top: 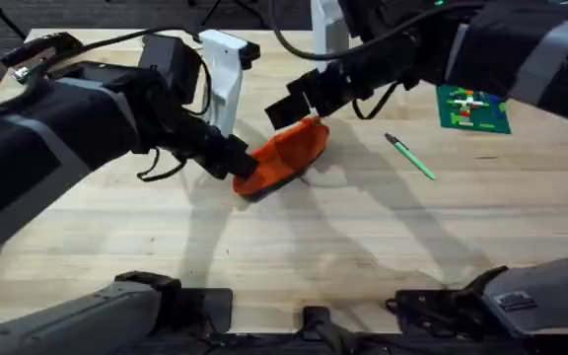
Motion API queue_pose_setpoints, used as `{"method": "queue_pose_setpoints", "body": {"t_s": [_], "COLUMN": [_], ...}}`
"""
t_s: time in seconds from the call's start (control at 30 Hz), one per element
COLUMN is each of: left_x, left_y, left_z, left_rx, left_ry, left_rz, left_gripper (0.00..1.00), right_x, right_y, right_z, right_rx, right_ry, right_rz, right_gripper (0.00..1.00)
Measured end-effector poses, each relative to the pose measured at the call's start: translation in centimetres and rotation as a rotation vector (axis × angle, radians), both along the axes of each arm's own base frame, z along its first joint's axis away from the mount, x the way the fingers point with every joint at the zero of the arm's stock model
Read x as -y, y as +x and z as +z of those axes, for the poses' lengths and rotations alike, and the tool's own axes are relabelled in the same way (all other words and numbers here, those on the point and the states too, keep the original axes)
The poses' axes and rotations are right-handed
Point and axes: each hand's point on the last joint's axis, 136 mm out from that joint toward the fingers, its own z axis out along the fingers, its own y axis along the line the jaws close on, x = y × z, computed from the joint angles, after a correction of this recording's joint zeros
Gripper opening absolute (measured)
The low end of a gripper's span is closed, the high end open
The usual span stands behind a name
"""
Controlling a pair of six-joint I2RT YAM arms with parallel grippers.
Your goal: Unzip the bag, pick up the pens from the table one at a time and place them inside, then zip the bag closed.
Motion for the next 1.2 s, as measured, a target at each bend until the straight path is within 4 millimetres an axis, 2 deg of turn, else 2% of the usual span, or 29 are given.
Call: {"method": "queue_pose_setpoints", "body": {"t_s": [0.53, 0.87, 1.2], "left_x": [0.0, 0.0, 0.0], "left_y": [0.0, 0.0, 0.0], "left_z": [0.0, 0.0, 0.0], "left_rx": [0.0, 0.0, 0.0], "left_ry": [0.0, 0.0, 0.0], "left_rz": [0.0, 0.0, 0.0], "left_gripper": [0.043, 0.043, 0.043], "right_x": [0.9, 2.0, 2.1], "right_y": [0.0, 0.5, 0.8], "right_z": [0.0, -0.7, -3.1], "right_rx": [-0.011, 0.044, 0.003], "right_ry": [-0.011, -0.132, -0.174], "right_rz": [-0.012, -0.051, -0.053], "right_gripper": [0.997, 0.998, 0.991]}}
